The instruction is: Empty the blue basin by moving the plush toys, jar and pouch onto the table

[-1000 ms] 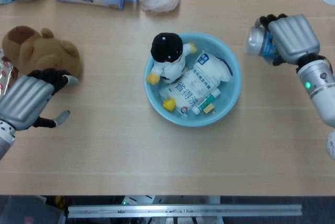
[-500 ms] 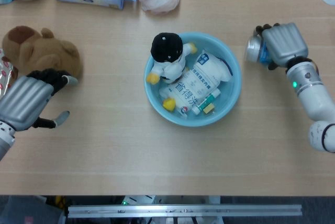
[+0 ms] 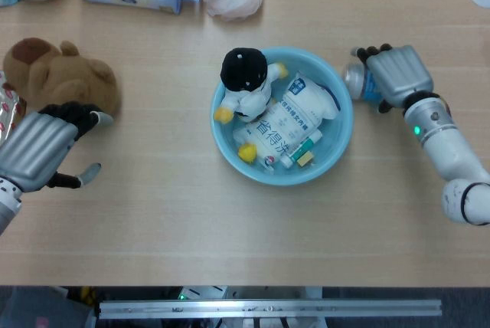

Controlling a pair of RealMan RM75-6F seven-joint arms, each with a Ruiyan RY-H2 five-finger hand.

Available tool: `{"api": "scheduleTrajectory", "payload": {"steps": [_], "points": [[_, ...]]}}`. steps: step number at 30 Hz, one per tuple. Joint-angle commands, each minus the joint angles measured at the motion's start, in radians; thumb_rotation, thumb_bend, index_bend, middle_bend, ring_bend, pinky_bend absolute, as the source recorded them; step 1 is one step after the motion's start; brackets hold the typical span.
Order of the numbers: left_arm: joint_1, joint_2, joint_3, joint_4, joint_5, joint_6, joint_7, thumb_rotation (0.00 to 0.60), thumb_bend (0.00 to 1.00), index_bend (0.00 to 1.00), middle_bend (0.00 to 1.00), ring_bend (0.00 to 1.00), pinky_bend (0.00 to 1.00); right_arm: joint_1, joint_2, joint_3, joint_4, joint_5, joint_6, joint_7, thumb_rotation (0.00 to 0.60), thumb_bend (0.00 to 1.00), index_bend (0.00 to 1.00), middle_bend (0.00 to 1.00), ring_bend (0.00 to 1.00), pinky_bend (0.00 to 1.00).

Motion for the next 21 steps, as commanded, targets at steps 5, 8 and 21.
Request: {"api": "scheduleTrajectory", "payload": {"steps": [5,8,21], "points": [[0.001,0.0,-0.004,0.0,0.003,0.007,-0.007,0.472,0.33,0.22,0.21,0.19,0.27,-0.002,0.087,0.018,-0.129,-0.034,0.013,0.03,0.6,0.17,0.1,0.22,0.21,0.52],[0.006,0.001,-0.007,-0.002,0.003,0.017,-0.008,0.473,0.33,0.22,0.21,0.19,0.27,0.004,0.13,0.05,-0.193,-0.07,0.01,0.07,0.6,0.17,0.1,0.22,0.2,0.52],[0.058,-0.006,-0.015,-0.017,0.021,0.123,0.025,0.6,0.33,0.22,0.21,0.18,0.27,0.114,0.077,0.128,-0.253,-0.179,0.034,0.041,0.6,0.13,0.1,0.22,0.19,0.44]]}}
